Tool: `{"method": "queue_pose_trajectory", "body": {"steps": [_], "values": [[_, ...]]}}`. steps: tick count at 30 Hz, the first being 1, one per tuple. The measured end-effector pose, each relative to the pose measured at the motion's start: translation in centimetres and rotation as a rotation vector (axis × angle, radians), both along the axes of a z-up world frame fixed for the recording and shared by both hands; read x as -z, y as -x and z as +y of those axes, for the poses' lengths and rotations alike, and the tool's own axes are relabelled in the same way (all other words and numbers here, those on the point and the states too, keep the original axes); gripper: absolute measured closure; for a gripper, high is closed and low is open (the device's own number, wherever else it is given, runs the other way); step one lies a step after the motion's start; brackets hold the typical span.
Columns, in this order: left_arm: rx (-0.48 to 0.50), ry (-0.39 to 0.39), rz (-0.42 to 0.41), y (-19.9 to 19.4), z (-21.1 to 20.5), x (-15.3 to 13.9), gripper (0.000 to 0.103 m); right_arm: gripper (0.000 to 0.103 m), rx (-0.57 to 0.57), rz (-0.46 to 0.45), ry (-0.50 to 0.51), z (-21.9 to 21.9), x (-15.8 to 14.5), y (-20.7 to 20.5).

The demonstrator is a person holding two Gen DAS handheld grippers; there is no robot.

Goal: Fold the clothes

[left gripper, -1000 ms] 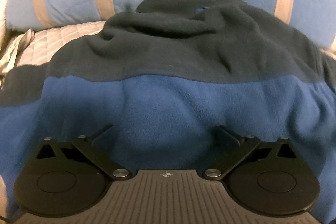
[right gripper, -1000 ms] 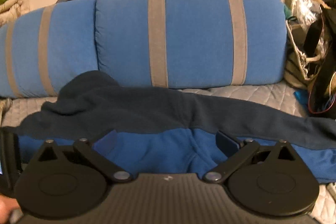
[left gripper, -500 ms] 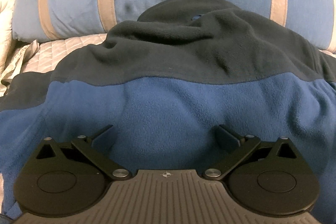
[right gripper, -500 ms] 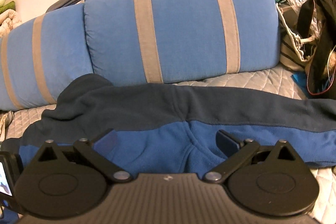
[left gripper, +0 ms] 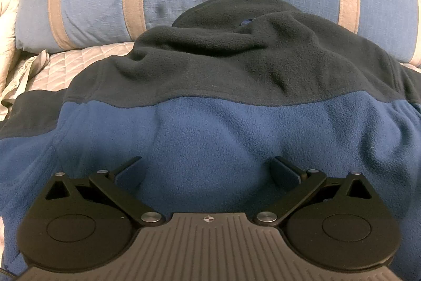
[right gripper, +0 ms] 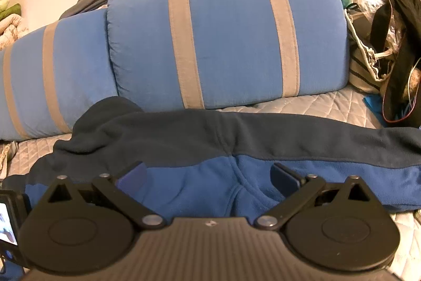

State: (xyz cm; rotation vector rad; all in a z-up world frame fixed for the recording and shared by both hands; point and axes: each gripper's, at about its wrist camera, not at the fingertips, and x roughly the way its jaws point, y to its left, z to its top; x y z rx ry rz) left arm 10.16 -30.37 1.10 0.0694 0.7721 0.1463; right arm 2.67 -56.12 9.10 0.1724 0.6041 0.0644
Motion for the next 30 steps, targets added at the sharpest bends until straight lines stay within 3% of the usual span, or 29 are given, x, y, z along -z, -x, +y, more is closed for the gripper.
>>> {"method": "queue_pose_trajectory", "body": {"steps": [30], "values": [[0.002, 0.000, 0.001, 0.05, 0.01, -0.08, 0.000, 0.000, 0.006, 0.007, -0.001, -0.05, 0.05, -0.08]]}}
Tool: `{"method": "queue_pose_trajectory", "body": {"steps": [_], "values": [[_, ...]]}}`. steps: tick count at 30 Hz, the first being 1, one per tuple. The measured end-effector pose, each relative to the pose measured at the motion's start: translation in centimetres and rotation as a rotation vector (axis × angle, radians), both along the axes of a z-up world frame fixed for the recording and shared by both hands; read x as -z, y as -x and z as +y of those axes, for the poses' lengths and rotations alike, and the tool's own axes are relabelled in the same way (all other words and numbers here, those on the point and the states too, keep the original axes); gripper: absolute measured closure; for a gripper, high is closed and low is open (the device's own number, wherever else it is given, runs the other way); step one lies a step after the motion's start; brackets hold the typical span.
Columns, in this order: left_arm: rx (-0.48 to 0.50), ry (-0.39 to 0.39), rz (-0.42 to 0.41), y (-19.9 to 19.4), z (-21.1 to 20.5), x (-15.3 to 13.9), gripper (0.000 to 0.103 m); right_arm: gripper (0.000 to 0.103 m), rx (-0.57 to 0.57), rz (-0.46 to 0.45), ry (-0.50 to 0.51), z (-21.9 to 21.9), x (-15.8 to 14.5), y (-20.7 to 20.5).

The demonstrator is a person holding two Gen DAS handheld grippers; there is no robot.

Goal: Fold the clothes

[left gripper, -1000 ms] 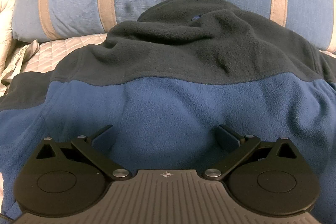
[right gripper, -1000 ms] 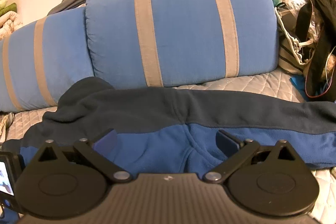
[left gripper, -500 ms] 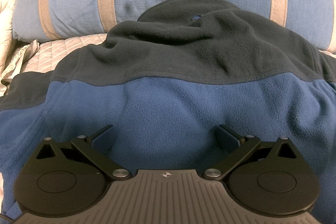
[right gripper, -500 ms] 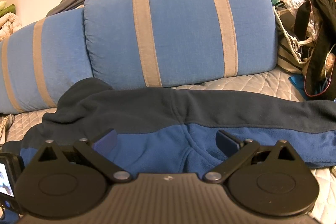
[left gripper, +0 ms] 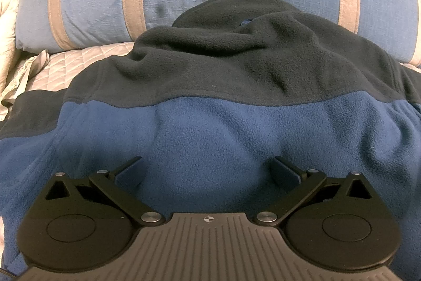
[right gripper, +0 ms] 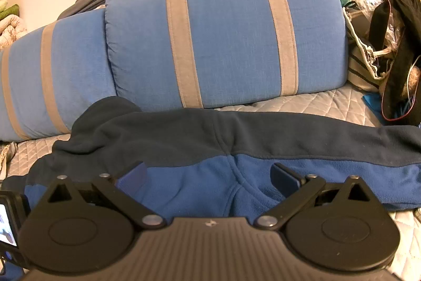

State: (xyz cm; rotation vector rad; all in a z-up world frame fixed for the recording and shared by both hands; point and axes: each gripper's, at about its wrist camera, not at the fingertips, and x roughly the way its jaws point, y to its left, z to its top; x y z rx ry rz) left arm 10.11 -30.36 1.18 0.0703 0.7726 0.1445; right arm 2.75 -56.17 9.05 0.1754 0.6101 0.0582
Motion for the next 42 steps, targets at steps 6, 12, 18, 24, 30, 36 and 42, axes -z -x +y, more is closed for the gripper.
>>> {"method": "queue_pose_trajectory", "body": {"steps": [6, 12, 18, 24, 30, 36, 42], "values": [[0.000, 0.000, 0.000, 0.01, -0.01, -0.02, 0.000, 0.000, -0.002, -0.001, 0.000, 0.04, 0.00, -0.01], [0.000, 0.000, 0.000, -0.01, 0.01, -0.02, 0.000, 0.000, -0.004, -0.004, -0.001, 0.07, 0.01, 0.01], [0.001, 0.000, 0.000, -0.02, 0.01, -0.03, 0.000, 0.000, -0.007, -0.004, 0.000, 0.14, 0.03, 0.03], [0.001, 0.000, 0.000, -0.03, 0.01, -0.04, 0.000, 0.000, -0.009, -0.006, 0.000, 0.20, 0.07, 0.08], [0.002, 0.000, 0.000, -0.03, 0.03, -0.01, 0.000, 0.000, -0.006, -0.006, 0.000, 0.29, 0.06, 0.05], [0.003, 0.000, -0.001, -0.04, 0.06, 0.03, 0.000, 0.000, -0.010, -0.005, 0.012, 0.55, 0.08, 0.06], [0.004, 0.000, -0.001, -0.03, 0.07, 0.05, 0.000, 0.000, -0.009, 0.002, 0.013, 0.44, 0.14, -0.05]]}}
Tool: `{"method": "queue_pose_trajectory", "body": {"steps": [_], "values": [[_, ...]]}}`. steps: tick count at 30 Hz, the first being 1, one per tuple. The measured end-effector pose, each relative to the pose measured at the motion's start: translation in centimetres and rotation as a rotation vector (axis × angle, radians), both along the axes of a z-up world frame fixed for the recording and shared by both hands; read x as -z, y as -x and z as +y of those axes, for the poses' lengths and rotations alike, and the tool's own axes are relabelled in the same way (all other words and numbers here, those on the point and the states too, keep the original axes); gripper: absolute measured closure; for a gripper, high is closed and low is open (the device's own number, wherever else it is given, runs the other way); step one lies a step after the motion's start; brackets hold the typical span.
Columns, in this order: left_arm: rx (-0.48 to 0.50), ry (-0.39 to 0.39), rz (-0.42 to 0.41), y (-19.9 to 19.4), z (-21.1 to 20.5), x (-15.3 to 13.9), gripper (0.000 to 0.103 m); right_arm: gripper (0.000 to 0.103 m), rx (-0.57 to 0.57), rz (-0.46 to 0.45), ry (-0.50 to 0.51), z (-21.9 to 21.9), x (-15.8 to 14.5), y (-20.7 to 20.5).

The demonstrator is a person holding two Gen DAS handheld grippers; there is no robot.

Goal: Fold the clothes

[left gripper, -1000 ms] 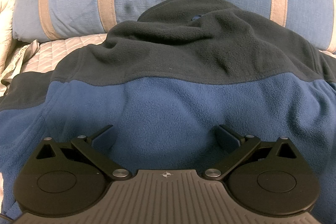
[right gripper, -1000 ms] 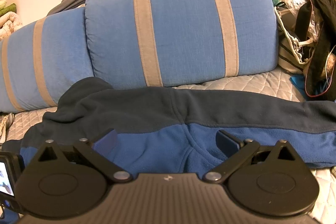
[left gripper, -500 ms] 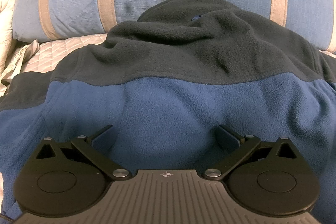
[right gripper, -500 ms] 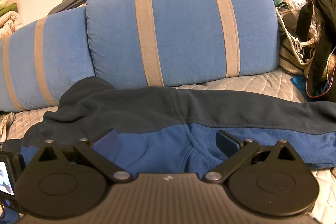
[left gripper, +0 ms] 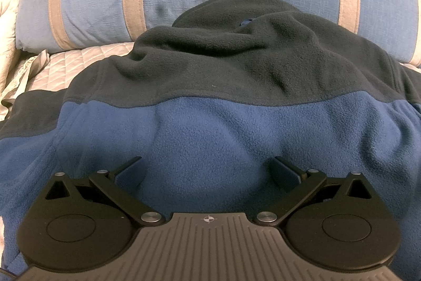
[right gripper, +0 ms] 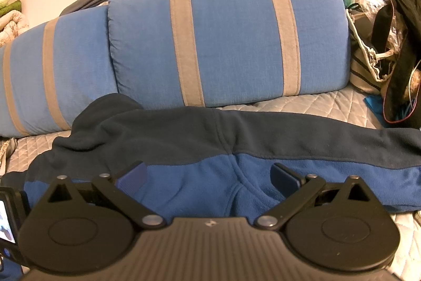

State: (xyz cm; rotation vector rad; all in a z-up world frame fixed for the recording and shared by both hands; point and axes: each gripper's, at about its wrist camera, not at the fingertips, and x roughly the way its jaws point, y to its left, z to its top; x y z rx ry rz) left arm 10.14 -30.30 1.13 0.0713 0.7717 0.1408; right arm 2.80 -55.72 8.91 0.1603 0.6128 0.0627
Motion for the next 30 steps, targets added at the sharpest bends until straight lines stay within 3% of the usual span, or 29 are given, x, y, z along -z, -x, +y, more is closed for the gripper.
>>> {"method": "queue_pose_trajectory", "body": {"steps": [30], "values": [[0.004, 0.001, -0.001, -0.03, 0.01, 0.07, 0.000, 0.000, 0.017, 0.013, 0.016, -0.28, 0.29, -0.09]]}}
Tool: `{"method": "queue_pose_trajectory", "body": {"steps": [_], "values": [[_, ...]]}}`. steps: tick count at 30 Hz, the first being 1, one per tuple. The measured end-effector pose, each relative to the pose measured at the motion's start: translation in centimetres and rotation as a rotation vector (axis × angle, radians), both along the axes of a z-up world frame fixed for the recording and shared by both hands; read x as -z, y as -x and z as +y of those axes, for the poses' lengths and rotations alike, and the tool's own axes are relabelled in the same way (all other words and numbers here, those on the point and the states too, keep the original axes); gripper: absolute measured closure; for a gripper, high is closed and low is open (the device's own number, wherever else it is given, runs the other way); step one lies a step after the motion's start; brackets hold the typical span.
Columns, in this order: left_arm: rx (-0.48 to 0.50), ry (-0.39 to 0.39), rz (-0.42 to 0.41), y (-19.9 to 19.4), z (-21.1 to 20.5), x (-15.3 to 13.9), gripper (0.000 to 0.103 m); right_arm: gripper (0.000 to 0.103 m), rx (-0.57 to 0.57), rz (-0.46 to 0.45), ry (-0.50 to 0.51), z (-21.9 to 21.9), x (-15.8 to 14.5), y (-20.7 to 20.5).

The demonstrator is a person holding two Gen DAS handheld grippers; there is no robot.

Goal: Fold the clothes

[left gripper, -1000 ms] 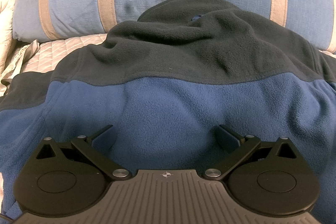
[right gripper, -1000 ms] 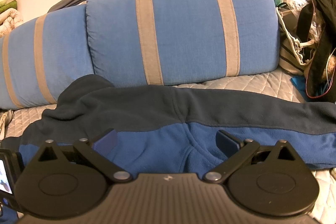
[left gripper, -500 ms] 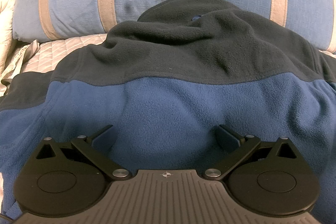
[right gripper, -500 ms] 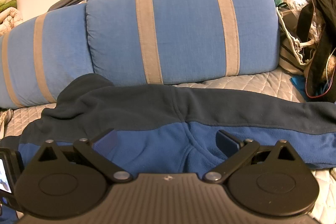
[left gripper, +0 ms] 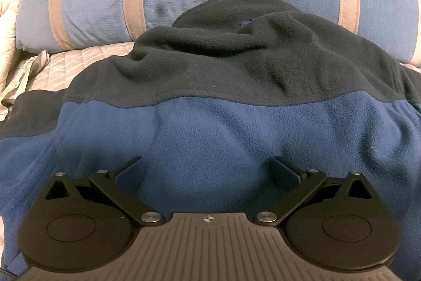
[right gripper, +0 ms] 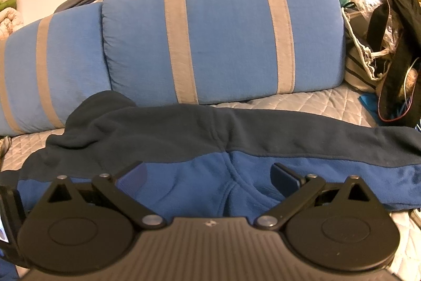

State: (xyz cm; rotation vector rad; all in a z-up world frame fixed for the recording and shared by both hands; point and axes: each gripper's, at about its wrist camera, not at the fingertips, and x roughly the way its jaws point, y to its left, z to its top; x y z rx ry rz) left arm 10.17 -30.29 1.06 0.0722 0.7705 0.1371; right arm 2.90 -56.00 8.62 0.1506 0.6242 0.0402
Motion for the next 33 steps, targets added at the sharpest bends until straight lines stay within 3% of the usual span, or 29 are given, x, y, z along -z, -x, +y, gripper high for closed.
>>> {"method": "queue_pose_trajectory", "body": {"steps": [33], "values": [[0.001, 0.004, -0.008, -0.03, 0.00, 0.10, 0.000, 0.000, -0.061, 0.006, 0.012, 0.81, 0.31, -0.16]]}}
